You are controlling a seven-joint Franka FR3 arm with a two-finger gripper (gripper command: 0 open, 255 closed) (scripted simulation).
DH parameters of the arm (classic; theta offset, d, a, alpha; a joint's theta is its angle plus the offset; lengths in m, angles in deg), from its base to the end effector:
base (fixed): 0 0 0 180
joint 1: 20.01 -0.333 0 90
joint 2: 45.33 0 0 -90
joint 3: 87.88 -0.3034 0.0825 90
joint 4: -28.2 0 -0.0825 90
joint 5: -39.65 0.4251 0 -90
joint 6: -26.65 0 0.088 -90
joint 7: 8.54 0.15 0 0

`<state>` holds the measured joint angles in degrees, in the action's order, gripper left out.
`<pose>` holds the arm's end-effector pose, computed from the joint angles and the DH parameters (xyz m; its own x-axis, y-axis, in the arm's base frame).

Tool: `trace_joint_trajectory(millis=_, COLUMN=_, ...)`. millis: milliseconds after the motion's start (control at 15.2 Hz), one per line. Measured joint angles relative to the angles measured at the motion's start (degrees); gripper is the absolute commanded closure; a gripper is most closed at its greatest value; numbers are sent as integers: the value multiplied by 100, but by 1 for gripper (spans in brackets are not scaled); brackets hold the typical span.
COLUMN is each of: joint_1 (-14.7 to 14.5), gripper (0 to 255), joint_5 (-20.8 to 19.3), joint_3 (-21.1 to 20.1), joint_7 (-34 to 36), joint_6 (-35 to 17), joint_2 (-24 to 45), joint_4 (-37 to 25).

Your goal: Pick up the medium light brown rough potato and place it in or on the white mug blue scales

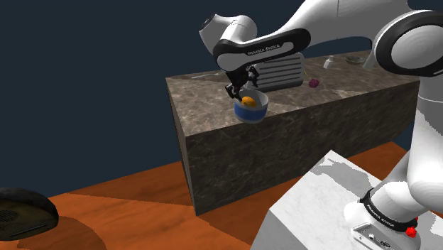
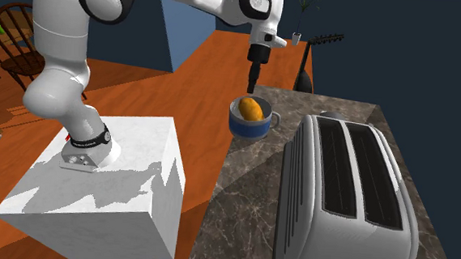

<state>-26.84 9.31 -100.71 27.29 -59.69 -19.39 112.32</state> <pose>0.6533 0.1328 0.3475 0.9691 -0.2315 -0.0848 -0.1500 -0.8266 0.5424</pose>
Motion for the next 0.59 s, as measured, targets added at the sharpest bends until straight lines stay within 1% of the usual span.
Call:
trace_joint_trajectory(millis=198, joint_1=0, gripper=0, joint_5=0, joint_3=0, joint_7=0, joint_6=0, joint_2=0, joint_4=0)
trace_joint_trajectory(millis=264, joint_1=-30, gripper=0, joint_5=1, joint_3=-6, joint_7=-10, joint_6=83, joint_2=30, joint_4=-109)
trace_joint_trajectory(millis=462, joint_1=-216, gripper=0, joint_5=-12, joint_3=-31, joint_7=-76, joint_6=572, joint_2=255, joint_4=-807)
trace_joint_trajectory(millis=594, joint_1=-263, gripper=0, joint_5=-18, joint_3=-35, joint_7=-120, joint_6=736, joint_2=296, joint_4=-1014)
